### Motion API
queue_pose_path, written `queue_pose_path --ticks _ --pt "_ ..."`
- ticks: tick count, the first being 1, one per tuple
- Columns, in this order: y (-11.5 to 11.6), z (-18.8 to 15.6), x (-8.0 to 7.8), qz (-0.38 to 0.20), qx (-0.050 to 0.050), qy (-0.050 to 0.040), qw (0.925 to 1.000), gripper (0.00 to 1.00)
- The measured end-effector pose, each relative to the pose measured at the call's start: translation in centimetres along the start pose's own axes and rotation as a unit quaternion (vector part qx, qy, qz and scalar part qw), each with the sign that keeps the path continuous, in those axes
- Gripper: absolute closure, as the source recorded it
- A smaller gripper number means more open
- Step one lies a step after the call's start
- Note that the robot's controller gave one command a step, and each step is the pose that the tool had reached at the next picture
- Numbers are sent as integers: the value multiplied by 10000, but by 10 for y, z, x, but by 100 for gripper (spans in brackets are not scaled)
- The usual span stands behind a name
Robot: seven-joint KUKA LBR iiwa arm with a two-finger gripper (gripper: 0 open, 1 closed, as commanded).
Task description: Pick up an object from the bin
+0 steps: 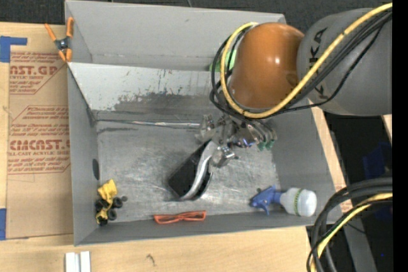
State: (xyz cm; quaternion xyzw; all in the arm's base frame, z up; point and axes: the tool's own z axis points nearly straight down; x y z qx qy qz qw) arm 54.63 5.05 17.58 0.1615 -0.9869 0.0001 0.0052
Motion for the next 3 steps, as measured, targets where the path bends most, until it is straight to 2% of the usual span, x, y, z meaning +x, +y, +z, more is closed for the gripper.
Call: queue_pose_path --ticks 1,2,3 --pt "-16 2 -11 -147 17 -133 9998 100" --pt "-21 9 -8 -40 -12 28 10000 100" --pt "-12 -57 -18 -310 0 -22 9995 100"
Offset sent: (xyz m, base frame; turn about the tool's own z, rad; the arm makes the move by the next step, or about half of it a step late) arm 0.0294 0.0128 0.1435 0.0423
